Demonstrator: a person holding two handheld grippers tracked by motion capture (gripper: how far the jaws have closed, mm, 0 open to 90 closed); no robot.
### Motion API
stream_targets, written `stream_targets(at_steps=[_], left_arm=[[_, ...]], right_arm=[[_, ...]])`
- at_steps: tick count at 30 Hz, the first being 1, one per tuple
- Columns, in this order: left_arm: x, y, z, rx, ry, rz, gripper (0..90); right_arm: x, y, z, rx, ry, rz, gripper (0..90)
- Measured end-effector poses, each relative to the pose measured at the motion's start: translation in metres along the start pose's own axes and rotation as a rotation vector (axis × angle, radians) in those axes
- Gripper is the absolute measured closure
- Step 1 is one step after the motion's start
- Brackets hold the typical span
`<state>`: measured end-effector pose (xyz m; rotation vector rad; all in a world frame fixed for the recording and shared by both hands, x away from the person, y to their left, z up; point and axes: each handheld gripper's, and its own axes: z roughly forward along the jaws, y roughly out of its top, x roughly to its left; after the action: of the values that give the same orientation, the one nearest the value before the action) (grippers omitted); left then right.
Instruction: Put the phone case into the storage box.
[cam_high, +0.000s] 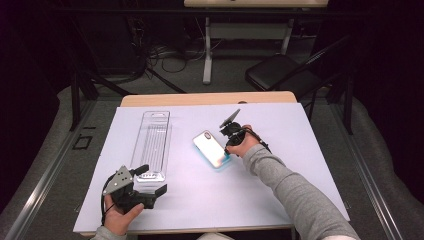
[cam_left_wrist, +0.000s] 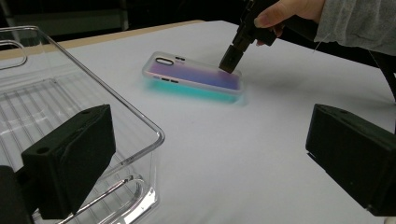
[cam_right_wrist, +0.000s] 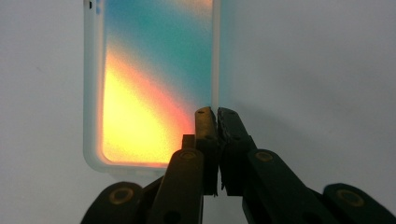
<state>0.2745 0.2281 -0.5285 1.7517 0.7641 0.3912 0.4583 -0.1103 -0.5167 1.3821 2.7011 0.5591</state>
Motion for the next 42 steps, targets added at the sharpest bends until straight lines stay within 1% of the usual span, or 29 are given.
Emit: stream_targets(at_steps=[1,3,8,9,10,11,12,13,14,15,16,17,18,19,20,23,24,27,29,30,31,34,36,39,40,41,42], left_arm=[[0.0,0.0,0.0,0.0,0.0,-0.001,1.4],[0.0,0.0,0.0,0.001,0.001,-0.001,1.4],[0.0,0.0,0.0,0.005,0.005,-0.001,1.4],[0.0,0.0,0.0,0.001,0.0,-0.004,1.4],[0.0,0.0,0.0,0.001,0.0,-0.004,1.4],[0.0,0.0,0.0,0.003,0.004,-0.004,1.4],[0.0,0.0,0.0,0.003,0.003,-0.005,1.4],[0.0,0.0,0.0,0.0,-0.002,-0.008,1.4],[-0.001,0.0,0.0,0.0,0.001,-0.008,1.4],[-0.001,0.0,0.0,0.0,0.0,-0.009,1.4],[-0.001,0.0,0.0,0.0,-0.002,-0.01,1.4],[-0.001,0.0,0.001,0.001,-0.003,-0.01,1.4],[-0.001,0.0,0.001,0.001,-0.004,-0.01,1.4],[-0.002,0.0,0.001,0.0,0.001,-0.009,1.4],[-0.002,0.0,0.001,0.001,-0.005,-0.01,1.4],[-0.002,0.0,0.001,0.001,-0.005,-0.01,1.4],[-0.002,0.0,0.001,0.001,-0.007,-0.01,1.4],[-0.002,0.0,0.001,0.005,-0.007,-0.006,1.4],[-0.003,0.0,0.001,0.004,-0.009,-0.008,1.4],[-0.003,0.0,0.001,0.004,-0.008,-0.008,1.4],[-0.003,0.0,0.002,0.005,-0.008,-0.007,1.4],[-0.003,0.0,0.002,0.007,-0.01,-0.008,1.4],[-0.003,0.0,0.002,0.009,-0.009,-0.007,1.4],[-0.003,0.0,0.002,0.008,-0.009,-0.008,1.4],[-0.003,0.0,0.003,0.008,-0.009,-0.009,1.4],[-0.003,0.0,0.003,0.006,-0.011,-0.009,1.4],[-0.003,0.0,0.003,0.006,-0.011,-0.009,1.4]], right_arm=[[0.002,0.0,-0.002,0.005,-0.001,0.003,87.8],[0.003,-0.001,-0.003,-0.013,-0.007,-0.003,87.8],[0.007,-0.004,-0.008,-0.024,-0.004,-0.011,87.9],[0.008,-0.005,-0.01,-0.032,-0.007,-0.021,87.8],[0.008,-0.005,-0.01,-0.032,-0.007,-0.021,87.8],[0.008,-0.004,-0.013,0.006,-0.02,-0.033,87.8],[0.01,-0.006,-0.012,-0.03,-0.013,-0.02,87.9],[0.01,-0.007,-0.012,-0.044,-0.01,-0.022,87.9],[0.01,-0.008,-0.013,-0.05,-0.012,-0.037,87.8],[0.012,-0.009,-0.014,-0.051,-0.009,-0.02,87.8],[0.011,-0.01,-0.014,-0.056,-0.011,-0.047,87.9],[0.013,-0.011,-0.015,-0.058,-0.011,-0.039,87.9],[0.013,-0.011,-0.016,-0.054,-0.012,-0.048,87.8],[0.015,-0.014,-0.017,-0.067,-0.01,-0.05,87.8],[0.015,-0.015,-0.018,-0.06,-0.013,-0.061,87.8],[0.016,-0.018,-0.02,-0.06,-0.01,-0.062,87.8],[0.016,-0.02,-0.019,-0.084,-0.007,-0.068,87.8],[0.017,-0.024,-0.021,-0.089,-0.002,-0.066,87.8],[0.017,-0.027,-0.023,-0.091,-0.003,-0.056,87.8],[0.017,-0.028,-0.025,-0.077,-0.008,-0.068,87.8],[0.017,-0.03,-0.025,-0.094,-0.006,-0.068,87.8],[0.018,-0.033,-0.028,-0.096,-0.006,-0.067,87.8],[0.019,-0.035,-0.029,-0.11,-0.005,-0.073,87.8],[0.021,-0.038,-0.033,-0.104,-0.007,-0.074,87.8],[0.022,-0.039,-0.032,-0.125,-0.004,-0.068,87.8],[0.023,-0.041,-0.034,-0.127,-0.002,-0.055,87.8],[0.023,-0.042,-0.036,-0.117,-0.007,-0.056,87.8]])
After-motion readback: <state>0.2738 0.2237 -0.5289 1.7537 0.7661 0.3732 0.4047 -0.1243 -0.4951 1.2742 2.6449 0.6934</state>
